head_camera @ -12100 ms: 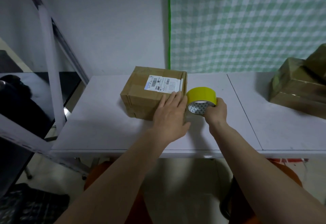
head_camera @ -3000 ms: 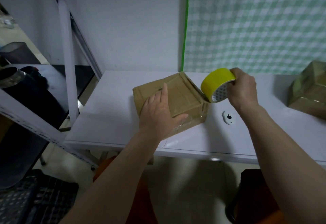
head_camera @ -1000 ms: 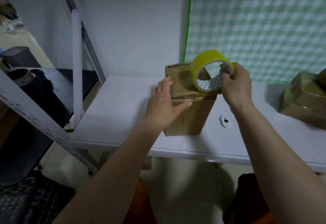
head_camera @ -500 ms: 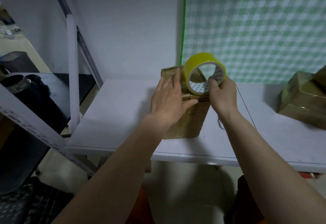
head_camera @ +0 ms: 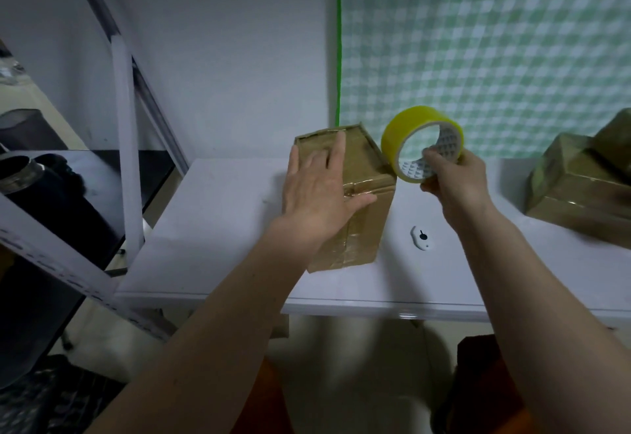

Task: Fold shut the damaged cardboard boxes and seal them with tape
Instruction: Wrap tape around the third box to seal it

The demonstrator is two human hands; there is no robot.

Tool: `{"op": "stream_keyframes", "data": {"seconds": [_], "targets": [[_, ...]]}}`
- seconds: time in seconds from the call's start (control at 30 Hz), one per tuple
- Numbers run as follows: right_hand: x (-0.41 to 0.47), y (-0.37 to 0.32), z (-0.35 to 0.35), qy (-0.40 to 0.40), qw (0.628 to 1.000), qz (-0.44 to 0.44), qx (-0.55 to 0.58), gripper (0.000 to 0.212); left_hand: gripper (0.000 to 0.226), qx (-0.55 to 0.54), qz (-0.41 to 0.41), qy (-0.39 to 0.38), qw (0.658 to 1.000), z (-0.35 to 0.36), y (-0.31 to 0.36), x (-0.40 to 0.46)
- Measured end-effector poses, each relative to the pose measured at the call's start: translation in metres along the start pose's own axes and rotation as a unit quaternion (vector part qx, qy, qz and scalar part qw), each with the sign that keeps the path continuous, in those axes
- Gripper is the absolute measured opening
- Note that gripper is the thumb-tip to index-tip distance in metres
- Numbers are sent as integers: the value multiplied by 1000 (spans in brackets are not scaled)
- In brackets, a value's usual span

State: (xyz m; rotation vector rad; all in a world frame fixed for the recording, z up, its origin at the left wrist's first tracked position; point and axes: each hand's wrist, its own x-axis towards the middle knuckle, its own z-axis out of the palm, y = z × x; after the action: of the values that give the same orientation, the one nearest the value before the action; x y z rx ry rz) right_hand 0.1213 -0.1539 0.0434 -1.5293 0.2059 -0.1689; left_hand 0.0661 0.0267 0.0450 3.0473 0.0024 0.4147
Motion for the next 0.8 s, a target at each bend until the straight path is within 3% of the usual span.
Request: {"op": "stream_keyframes", "data": {"seconds": [0.2, 0.33, 0.5, 0.6, 0.67, 0.8], "targets": [[-9, 10, 11, -34, 989, 81, 118, 11, 87, 23, 9, -8, 1000, 0, 23, 13], [-6, 0, 8, -36, 993, 53, 95, 17, 81, -12, 22, -59, 998, 5, 16, 13], [9, -7, -5, -22, 998, 24, 58, 18, 77, -7, 17, -66, 998, 7, 16, 11], [19, 6, -19, 13, 998, 43, 49, 15, 75, -6, 13, -80, 997, 9, 16, 11], [20, 16, -21, -2, 995, 73, 71, 7, 73, -2, 10, -87, 996, 8, 16, 12], [21, 26, -19, -14, 990, 102, 95, 11, 72, -14, -4, -96, 995, 7, 16, 10]]}}
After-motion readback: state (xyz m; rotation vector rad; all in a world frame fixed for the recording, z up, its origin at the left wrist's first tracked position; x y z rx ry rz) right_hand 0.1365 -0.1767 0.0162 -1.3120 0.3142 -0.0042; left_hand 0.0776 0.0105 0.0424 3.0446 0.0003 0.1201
